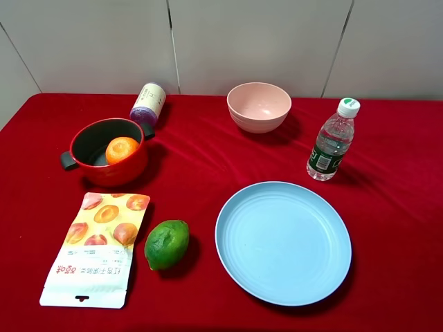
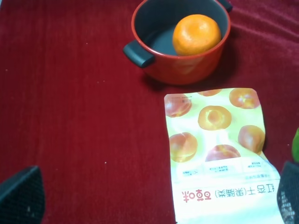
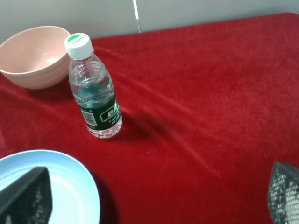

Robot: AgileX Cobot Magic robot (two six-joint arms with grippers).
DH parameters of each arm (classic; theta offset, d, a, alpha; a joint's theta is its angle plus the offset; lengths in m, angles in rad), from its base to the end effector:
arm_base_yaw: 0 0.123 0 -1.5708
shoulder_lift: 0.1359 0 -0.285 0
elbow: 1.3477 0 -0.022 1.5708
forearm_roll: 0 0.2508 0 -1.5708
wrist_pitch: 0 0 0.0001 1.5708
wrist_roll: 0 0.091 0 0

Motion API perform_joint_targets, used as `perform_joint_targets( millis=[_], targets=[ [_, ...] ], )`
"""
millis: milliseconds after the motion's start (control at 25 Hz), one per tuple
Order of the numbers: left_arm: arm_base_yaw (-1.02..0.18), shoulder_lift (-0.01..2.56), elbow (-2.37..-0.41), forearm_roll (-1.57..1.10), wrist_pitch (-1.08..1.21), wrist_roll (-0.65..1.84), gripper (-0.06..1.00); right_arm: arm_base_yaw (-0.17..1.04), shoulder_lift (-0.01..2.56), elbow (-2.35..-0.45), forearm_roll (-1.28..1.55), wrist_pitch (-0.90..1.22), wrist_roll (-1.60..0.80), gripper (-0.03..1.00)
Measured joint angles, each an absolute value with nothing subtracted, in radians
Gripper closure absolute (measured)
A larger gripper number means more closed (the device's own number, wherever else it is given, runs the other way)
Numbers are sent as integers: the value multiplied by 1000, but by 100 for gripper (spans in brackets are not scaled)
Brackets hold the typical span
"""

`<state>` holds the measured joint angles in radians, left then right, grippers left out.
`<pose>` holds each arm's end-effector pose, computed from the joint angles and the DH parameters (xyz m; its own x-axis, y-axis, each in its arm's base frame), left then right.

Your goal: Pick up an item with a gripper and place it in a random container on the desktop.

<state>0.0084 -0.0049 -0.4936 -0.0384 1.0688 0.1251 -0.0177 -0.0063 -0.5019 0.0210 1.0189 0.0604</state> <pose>-0.0052 -0.0031 0.2749 -0.4593 0.1025 -0.8823 0.0707 0.9944 0.0787 -0.0044 0.0017 0.2812 -0.4097 0.0786 -0.9088 0.0307 0.9969 0.0724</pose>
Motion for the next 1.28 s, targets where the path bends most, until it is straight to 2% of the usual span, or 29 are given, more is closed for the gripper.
perform_joint_targets(
  millis=[1280],
  targets=[
    [8,-5,-491,-43,1068,125,-5,-18,-6,-502,21,1019,60,28]
  ],
)
